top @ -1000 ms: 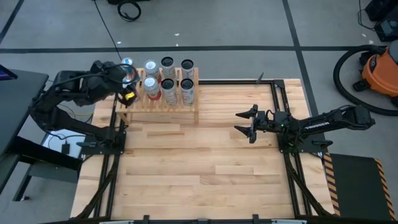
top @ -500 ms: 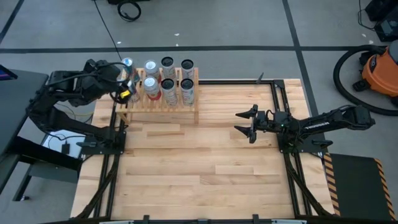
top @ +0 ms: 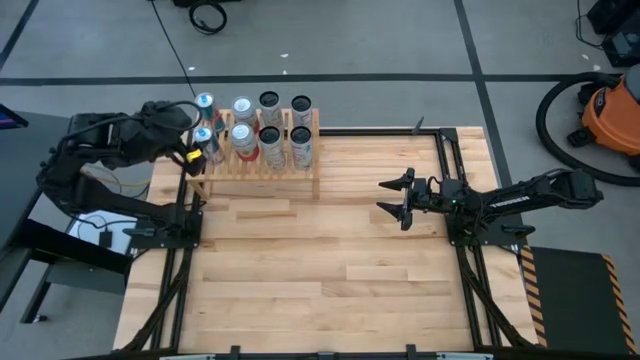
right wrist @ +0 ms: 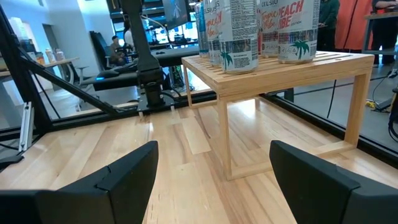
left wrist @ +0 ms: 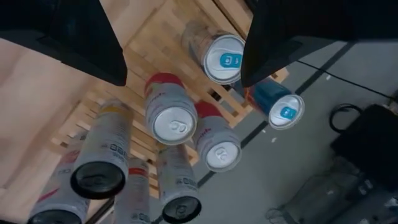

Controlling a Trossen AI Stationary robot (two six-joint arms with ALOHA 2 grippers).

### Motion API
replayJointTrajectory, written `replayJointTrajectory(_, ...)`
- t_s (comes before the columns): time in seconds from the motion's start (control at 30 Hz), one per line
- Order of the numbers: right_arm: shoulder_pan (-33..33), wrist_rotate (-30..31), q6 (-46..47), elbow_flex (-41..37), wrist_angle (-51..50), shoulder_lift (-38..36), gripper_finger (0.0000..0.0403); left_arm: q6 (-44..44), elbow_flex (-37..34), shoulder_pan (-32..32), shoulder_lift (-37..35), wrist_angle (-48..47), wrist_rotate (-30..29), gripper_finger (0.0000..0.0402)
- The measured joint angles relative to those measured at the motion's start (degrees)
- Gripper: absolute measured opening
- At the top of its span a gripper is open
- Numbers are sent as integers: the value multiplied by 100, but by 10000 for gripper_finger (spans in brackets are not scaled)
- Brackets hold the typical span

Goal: Place canned beverage on shelf
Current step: Adjust the blue soda can

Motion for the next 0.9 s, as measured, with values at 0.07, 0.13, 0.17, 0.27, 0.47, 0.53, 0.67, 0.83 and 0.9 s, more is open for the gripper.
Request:
replayJointTrajectory(0.07, 0, 0, 0, 0, 0, 0, 317, 119, 0, 107, -2, -2, 173, 317)
replayJointTrajectory(0.13, 0, 0, 0, 0, 0, 0, 317, 165, 0, 204, -2, -2, 352, 317)
replayJointTrajectory(0.17, 0, 0, 0, 0, 0, 0, 317, 175, 0, 245, -2, -2, 384, 317)
replayJointTrajectory(0.27, 0, 0, 0, 0, 0, 0, 317, 271, 0, 333, -2, -1, 418, 317)
replayJointTrajectory(0.47, 0, 0, 0, 0, 0, 0, 317, -40, 0, 582, 0, -2, 337, 317)
replayJointTrajectory(0.53, 0, 0, 2, 0, 0, 0, 317, -41, 0, 733, 32, -2, 335, 317)
replayJointTrajectory(0.67, 0, 0, 0, 0, 0, 0, 317, 9, -4, 1208, 93, -2, 318, 316)
replayJointTrajectory(0.83, 0, 0, 0, 0, 0, 0, 317, 262, -4, 1737, 277, -2, 810, 316)
replayJointTrajectory(0.9, 0, 0, 0, 0, 0, 0, 317, 313, -4, 1886, 369, -2, 929, 316)
